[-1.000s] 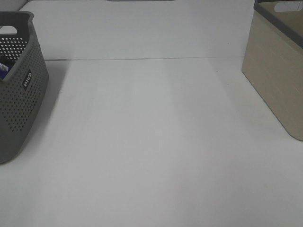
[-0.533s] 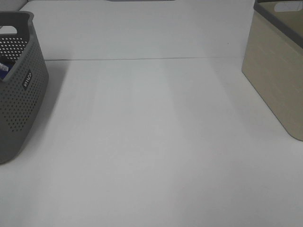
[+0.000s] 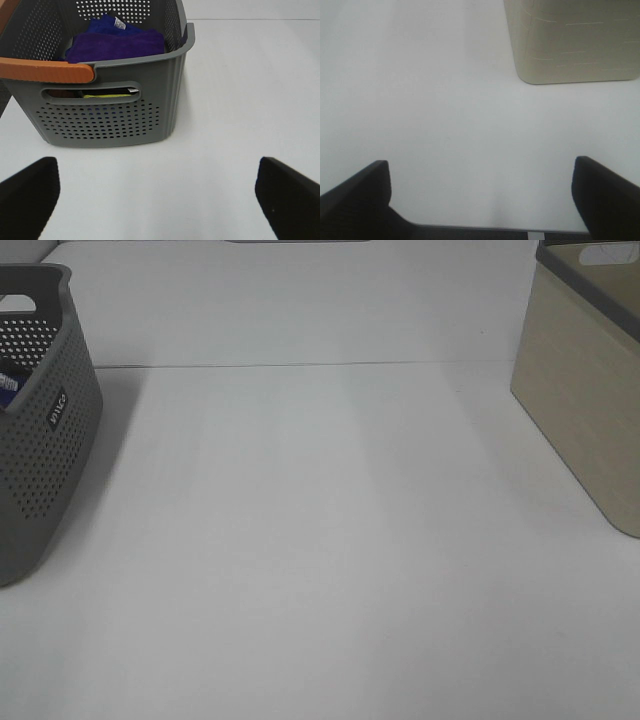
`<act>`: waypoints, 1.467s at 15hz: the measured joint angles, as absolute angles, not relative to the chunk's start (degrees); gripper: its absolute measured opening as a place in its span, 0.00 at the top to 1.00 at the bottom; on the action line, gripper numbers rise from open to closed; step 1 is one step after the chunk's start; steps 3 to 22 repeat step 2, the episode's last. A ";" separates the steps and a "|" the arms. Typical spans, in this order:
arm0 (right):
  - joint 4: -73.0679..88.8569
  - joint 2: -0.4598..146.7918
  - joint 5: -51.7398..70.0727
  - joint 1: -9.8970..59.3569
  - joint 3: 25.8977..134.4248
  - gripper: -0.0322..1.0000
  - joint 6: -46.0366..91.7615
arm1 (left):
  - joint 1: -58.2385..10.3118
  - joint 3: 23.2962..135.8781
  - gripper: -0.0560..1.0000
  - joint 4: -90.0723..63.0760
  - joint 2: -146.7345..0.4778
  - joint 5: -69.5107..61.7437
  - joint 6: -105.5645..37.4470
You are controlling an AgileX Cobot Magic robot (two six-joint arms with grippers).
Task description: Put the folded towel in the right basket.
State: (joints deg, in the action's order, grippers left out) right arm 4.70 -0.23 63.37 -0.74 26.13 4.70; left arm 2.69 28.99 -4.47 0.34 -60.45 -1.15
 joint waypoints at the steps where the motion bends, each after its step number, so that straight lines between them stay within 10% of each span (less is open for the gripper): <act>1: 4.70 -0.23 63.37 -0.74 26.13 0.06 4.70 | 2.69 28.99 0.01 -4.47 0.34 -60.45 -1.15; 22: 4.70 -0.23 63.37 -0.74 26.13 0.06 4.70 | 2.69 28.99 0.01 -4.47 0.34 -60.45 -1.15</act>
